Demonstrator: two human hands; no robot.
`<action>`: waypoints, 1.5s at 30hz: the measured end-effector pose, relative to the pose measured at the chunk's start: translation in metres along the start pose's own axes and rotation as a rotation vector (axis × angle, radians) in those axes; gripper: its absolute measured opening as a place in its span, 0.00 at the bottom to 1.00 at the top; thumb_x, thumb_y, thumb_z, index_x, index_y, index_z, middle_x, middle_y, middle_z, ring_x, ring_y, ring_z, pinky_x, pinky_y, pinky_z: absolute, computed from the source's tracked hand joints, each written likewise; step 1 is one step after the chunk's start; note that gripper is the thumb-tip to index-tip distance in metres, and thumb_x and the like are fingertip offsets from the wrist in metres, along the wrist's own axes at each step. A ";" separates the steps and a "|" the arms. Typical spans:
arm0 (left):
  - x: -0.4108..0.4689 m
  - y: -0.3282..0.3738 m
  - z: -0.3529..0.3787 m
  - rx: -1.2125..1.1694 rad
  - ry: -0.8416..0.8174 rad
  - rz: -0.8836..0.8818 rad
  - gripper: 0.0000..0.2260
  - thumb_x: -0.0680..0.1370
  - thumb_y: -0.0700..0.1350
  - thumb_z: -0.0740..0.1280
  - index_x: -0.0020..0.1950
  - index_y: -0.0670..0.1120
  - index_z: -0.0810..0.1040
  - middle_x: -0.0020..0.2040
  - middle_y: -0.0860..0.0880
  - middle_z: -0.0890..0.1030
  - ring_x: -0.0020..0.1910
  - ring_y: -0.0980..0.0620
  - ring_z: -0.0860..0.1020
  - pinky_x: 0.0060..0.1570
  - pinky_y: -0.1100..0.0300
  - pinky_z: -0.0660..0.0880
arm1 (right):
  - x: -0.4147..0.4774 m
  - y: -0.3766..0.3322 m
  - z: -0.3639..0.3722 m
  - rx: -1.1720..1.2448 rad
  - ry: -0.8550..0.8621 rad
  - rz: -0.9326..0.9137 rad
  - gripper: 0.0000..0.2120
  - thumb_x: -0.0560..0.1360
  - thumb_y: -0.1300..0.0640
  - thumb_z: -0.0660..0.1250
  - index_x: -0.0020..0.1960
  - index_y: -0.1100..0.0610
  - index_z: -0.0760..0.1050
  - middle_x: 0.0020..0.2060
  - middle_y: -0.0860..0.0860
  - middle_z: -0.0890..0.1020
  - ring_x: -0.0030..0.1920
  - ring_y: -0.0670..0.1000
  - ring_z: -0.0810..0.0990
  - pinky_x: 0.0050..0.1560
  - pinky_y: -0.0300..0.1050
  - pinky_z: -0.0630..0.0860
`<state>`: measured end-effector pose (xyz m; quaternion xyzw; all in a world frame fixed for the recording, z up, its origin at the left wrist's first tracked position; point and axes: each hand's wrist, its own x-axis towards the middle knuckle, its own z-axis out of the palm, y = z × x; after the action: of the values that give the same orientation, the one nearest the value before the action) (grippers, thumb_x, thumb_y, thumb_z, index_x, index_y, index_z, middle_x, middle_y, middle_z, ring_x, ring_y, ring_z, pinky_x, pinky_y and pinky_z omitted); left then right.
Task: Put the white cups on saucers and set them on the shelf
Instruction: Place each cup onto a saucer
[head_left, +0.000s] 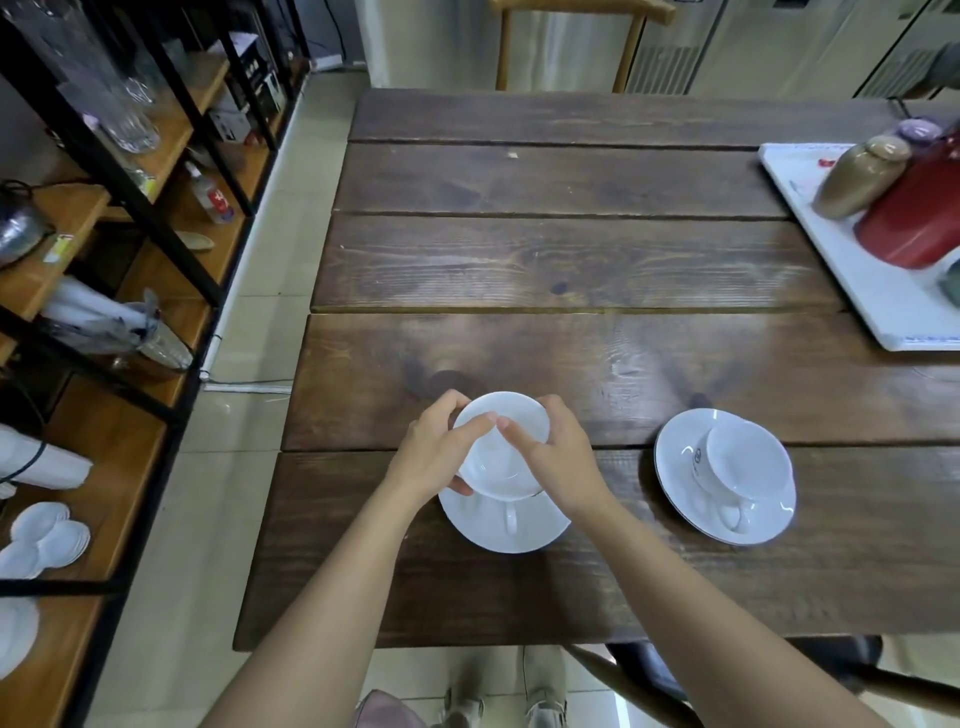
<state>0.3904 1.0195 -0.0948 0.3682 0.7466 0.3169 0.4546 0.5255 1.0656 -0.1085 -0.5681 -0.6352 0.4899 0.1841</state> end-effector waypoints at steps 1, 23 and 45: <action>-0.002 -0.002 0.002 0.001 -0.002 -0.009 0.11 0.76 0.53 0.64 0.52 0.45 0.73 0.51 0.47 0.77 0.52 0.46 0.78 0.38 0.49 0.83 | -0.002 0.002 0.000 -0.005 -0.003 0.003 0.21 0.74 0.45 0.65 0.61 0.55 0.68 0.59 0.52 0.75 0.56 0.52 0.76 0.34 0.34 0.69; -0.010 -0.027 0.009 0.020 0.152 -0.156 0.45 0.69 0.65 0.67 0.78 0.57 0.44 0.80 0.52 0.44 0.78 0.44 0.51 0.72 0.39 0.59 | -0.009 0.032 -0.015 -0.162 0.300 0.154 0.42 0.69 0.34 0.61 0.72 0.62 0.60 0.72 0.57 0.63 0.72 0.58 0.60 0.71 0.54 0.56; -0.038 -0.030 -0.011 -0.516 0.006 -0.373 0.17 0.73 0.56 0.70 0.55 0.48 0.71 0.55 0.49 0.76 0.55 0.44 0.77 0.52 0.48 0.77 | -0.027 0.024 0.000 0.401 0.029 0.346 0.22 0.74 0.50 0.65 0.61 0.59 0.61 0.54 0.53 0.72 0.55 0.54 0.74 0.45 0.45 0.71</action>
<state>0.3843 0.9701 -0.0977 0.0965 0.6974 0.4083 0.5811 0.5463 1.0382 -0.1199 -0.6275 -0.4160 0.6218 0.2156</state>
